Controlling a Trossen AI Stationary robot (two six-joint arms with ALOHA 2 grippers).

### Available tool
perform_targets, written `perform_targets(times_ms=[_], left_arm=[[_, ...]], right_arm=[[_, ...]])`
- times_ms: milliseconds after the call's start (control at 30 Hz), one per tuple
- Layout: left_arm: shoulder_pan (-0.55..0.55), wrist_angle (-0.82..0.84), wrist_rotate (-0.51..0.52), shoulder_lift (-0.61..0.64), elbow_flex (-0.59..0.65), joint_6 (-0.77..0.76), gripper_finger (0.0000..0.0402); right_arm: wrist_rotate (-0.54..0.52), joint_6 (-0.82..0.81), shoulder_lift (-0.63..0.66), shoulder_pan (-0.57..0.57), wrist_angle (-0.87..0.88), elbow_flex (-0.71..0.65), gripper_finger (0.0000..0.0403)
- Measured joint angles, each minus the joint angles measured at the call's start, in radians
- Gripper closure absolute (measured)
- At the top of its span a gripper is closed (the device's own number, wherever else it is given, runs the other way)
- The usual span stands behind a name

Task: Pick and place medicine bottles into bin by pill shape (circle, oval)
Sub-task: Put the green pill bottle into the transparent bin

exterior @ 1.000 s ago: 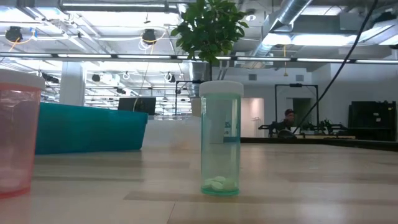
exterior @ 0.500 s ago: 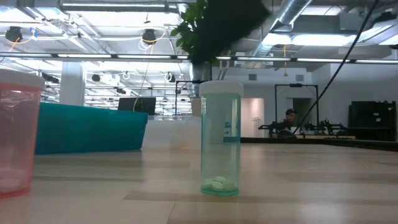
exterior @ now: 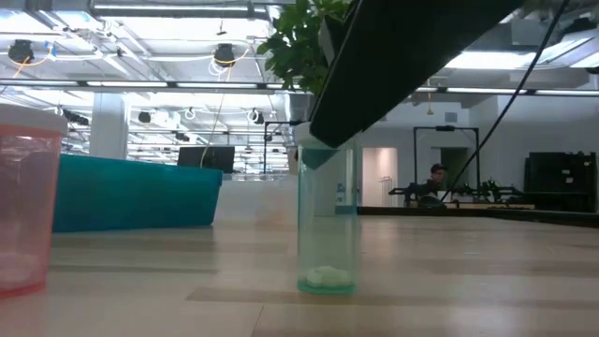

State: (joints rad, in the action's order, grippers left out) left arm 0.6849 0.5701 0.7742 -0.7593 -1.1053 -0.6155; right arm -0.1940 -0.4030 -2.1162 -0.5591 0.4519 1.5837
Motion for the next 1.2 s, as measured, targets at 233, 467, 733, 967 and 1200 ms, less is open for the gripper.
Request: perform_targets(times_ms=[233, 467, 733, 967, 1200], left_arm=[[0.0, 0.0, 0.0, 0.0, 0.0, 0.0, 0.0074], [0.0, 0.0, 0.0, 0.0, 0.0, 0.005, 0.0074], [0.0, 0.0, 0.0, 0.0, 0.0, 0.009, 0.0074], [0.0, 0.0, -0.001, 0.001, 0.0, 0.017, 0.0074], [0.0, -0.001, -0.003, 0.026, 0.0, 0.031, 0.0074]], right_arm=[[0.004, 0.009, 0.0, 0.018, 0.009, 0.0, 0.0246], [0.009, 0.019, 0.0, 0.024, 0.01, 0.0, 0.0302], [0.013, 0.082, 0.048, 0.074, 0.023, 0.0, 0.0284], [0.013, 0.216, 0.175, 0.226, 0.069, 0.0, 0.0285], [0.002, 0.274, 0.272, 0.445, 0.053, 0.002, 0.0284]])
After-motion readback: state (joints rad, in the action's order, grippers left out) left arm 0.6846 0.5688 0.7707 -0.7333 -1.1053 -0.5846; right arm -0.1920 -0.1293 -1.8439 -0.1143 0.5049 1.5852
